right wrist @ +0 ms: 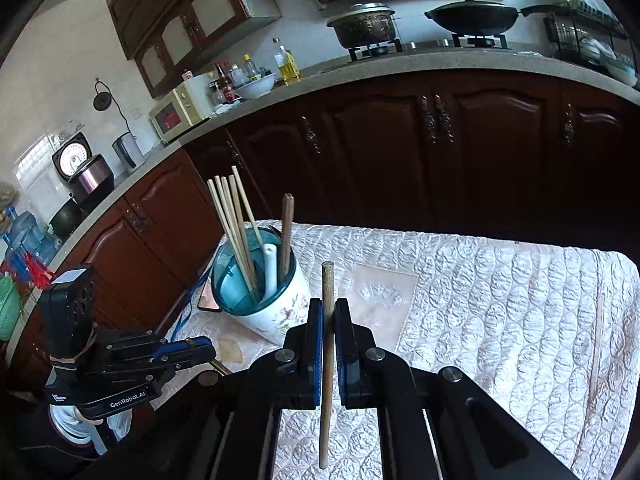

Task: Organize utensils
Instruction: 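Lift the fork and chopstick and lower both into the floral cup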

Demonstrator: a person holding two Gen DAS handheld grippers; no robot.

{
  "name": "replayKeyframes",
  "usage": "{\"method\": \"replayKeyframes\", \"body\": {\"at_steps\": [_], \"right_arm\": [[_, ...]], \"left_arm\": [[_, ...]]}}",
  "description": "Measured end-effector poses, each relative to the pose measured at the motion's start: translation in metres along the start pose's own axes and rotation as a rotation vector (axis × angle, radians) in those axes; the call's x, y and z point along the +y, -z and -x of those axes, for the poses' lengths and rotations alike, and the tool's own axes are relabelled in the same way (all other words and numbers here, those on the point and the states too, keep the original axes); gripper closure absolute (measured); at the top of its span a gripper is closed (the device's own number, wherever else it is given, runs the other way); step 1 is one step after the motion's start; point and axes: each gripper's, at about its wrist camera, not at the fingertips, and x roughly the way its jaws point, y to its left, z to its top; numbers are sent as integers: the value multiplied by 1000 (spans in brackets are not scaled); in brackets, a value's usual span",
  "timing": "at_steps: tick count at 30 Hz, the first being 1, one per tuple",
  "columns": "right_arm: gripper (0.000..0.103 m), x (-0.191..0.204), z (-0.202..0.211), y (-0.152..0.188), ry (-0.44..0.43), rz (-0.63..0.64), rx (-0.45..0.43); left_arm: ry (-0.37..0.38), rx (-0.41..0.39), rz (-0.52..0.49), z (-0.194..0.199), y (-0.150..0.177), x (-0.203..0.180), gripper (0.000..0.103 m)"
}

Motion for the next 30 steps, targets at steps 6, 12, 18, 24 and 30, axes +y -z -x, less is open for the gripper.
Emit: {"method": "replayKeyframes", "body": {"at_steps": [6,12,18,24,30], "right_arm": [[98,16,4,-19,-40,24,-32],[98,38,13,-53,-105,51,-92],[98,68,11,-94,-123,93,-156],[98,91,-6,-132,-106,122,-214],[98,108,-44,-158,-66,149,-250]], "left_arm": [[5,-50,42,36,-17,20,98],[-6,-144,70,76,-53,39,98],[-62,-213,65,83,-85,49,98],[-109,-195,62,58,-99,59,98],[-146,-149,77,29,-92,70,98]]}}
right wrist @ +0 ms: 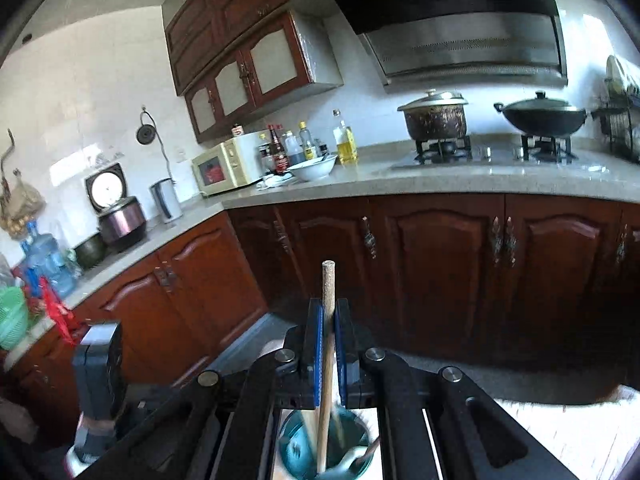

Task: Organize utensils
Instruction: 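Lift the fork and chopstick and lower both into the floral cup, then open both tools and withdraw them upward from the cup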

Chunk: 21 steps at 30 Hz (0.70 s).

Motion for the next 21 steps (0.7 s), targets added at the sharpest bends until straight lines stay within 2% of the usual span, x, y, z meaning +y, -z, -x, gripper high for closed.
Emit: {"method": "replayKeyframes", "body": {"at_steps": [5,13,18,21], "right_arm": [[98,9,-45,11,44,65,32],[98,-8,-101,55,28,46,215],[98,-21,-116,74,25,22,279],[98,-29,-113,74,11,-1,282]], "left_arm": [[-21,44,-3,-23,11,4,98],[-34,92,17,-54,26,6,98],[-41,110,33,-67,32,6,98],[-49,106,31,-66,35,5,98]]}}
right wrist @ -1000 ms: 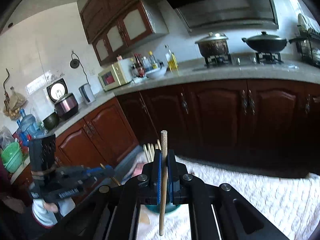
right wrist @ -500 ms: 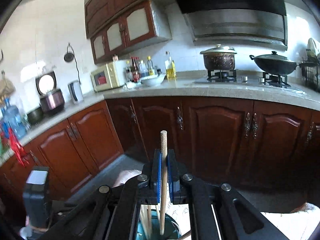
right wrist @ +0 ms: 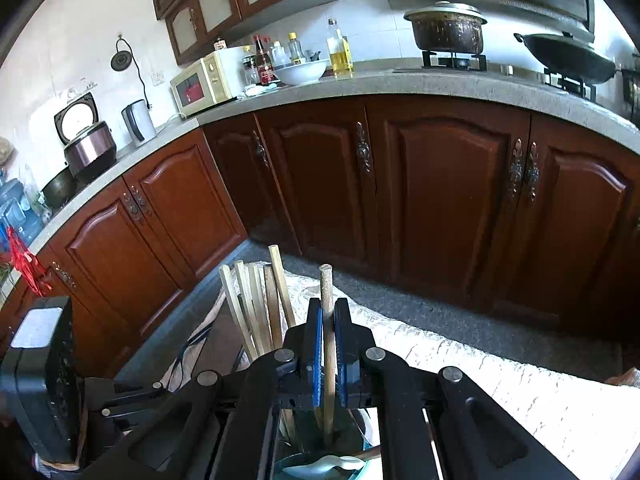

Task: Organize utensils
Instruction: 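Open both tools and withdraw them upward from the cup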

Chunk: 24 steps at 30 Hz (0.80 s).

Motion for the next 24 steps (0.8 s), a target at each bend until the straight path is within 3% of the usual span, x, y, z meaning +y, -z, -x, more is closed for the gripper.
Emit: {"method": "replayKeyframes", "body": {"at_steps": [2,4,8,11,18,24], "right_arm": [[95,-6,5,0,-16,-22,-7],[81,-11,11,0,-28,-42,-17],[80,-12,22,4,-26,-52,-29],[80,-14,34,9,-31,-65,-43],[75,-14,63,32,-27,-92,-84],[71,-7,82,56,29,-85,-104]], "left_arm": [[-3,-10,6,4,0,0,98],[0,-22,11,9,-1,-1,96],[5,-46,17,22,-1,-1,73],[-12,-66,17,32,3,-2,63],[-74,-109,13,48,16,-9,61],[-114,-137,27,58,25,-16,60]]}}
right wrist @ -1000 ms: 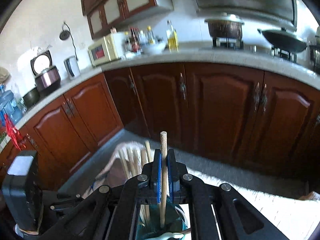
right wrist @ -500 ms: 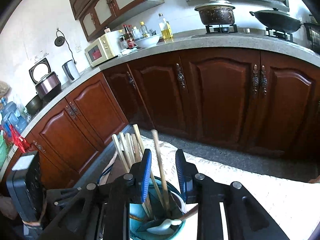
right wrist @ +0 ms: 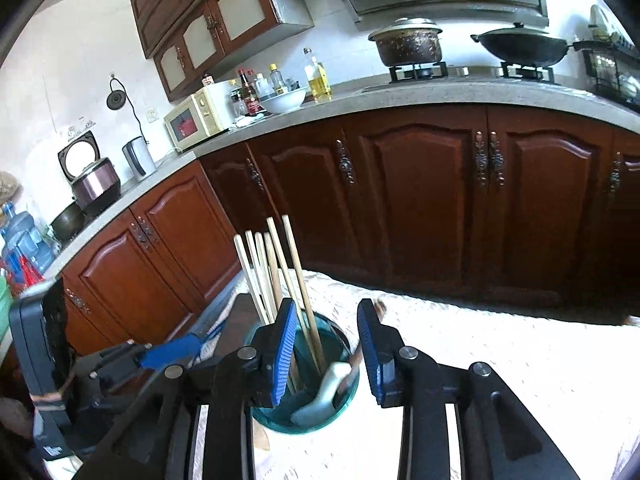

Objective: Organize utensils

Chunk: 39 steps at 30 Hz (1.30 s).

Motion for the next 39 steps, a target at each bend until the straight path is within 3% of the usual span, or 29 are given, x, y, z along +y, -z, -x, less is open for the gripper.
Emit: {"method": "replayKeyframes", "body": {"at_steps": [15,29,39], "right_arm": [[65,7,42,43,91,-53,-43],[60,36,61,46,118,-10,-73],[59,39,63,48,130,-15,-77]], "left_arm": [[-70,-56,-9,33,9,-15,60],[-135,-138,-40,63,12,-20,60],[-155,-150,-41,67,14,-20,60]]}}
